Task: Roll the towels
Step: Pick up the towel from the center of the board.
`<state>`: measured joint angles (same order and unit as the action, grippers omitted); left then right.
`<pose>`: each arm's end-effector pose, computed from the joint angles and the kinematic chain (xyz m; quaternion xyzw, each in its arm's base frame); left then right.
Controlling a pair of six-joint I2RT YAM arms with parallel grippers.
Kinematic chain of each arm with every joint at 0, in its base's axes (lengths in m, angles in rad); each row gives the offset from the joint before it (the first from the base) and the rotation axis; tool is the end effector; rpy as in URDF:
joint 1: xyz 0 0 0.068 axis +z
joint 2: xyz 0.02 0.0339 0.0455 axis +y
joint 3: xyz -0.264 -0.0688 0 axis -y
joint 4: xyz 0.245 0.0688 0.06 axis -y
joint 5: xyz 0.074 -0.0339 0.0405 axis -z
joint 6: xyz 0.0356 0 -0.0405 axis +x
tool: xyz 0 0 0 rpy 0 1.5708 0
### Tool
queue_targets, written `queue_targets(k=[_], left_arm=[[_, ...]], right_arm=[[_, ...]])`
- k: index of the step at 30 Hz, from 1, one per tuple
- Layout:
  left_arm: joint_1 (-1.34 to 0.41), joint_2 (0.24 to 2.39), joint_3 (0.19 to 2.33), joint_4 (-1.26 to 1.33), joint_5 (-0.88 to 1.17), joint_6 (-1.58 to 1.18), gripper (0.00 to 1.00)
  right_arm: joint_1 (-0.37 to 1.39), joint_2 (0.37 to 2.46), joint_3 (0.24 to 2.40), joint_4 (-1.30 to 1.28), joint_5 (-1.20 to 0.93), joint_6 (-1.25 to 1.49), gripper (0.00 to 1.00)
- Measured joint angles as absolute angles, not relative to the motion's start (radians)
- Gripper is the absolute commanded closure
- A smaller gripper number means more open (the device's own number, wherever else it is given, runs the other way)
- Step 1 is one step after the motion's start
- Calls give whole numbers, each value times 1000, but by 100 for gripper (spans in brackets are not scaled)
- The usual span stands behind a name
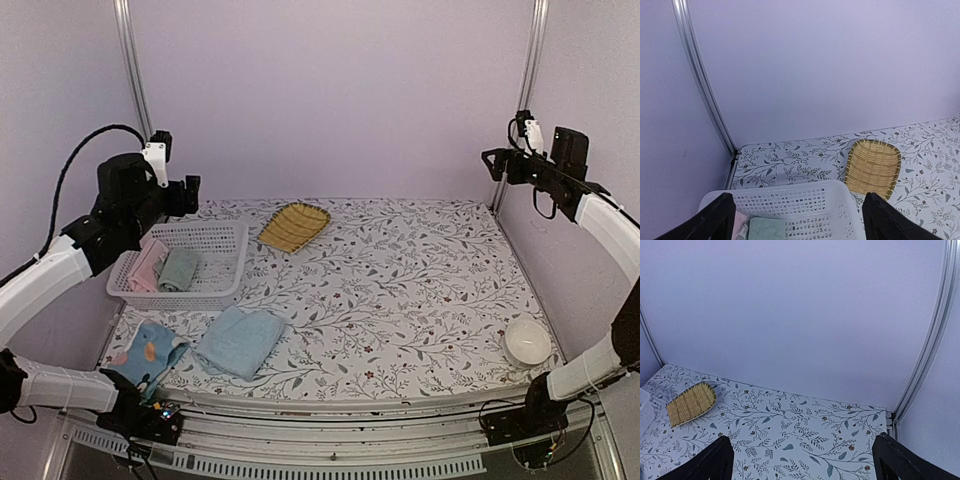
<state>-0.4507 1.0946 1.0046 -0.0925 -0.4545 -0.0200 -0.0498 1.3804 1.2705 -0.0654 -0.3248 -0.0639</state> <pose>0.2342 -0.0960 0.3666 0.0192 0.7623 0.0231 0.6465 0.3264 -0.0049 0.3867 -0.1092 0.7555 0.0877 0.6401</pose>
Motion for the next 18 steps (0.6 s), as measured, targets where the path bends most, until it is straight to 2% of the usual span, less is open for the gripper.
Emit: queue_targets(k=[8, 14, 16, 17, 18], left_arm=[[-474, 1131, 1036, -197, -346, -56, 23], [-585, 1216, 1121, -323, -276, -90, 28], [-644, 1246, 1139, -363, -265, -108, 29], [-675, 1261, 1146, -386, -261, -121, 30], [-706, 1275, 1150, -410, -254, -135, 31]], right_arm=[[-73, 1299, 1135, -128, -443, -100, 3], [-46, 1240, 1059, -213, -550, -168, 9], [-21, 1220, 1026, -230, -582, -193, 23], [-9, 1214, 1013, -238, -591, -205, 39], [9, 1207, 995, -246, -610, -218, 58]])
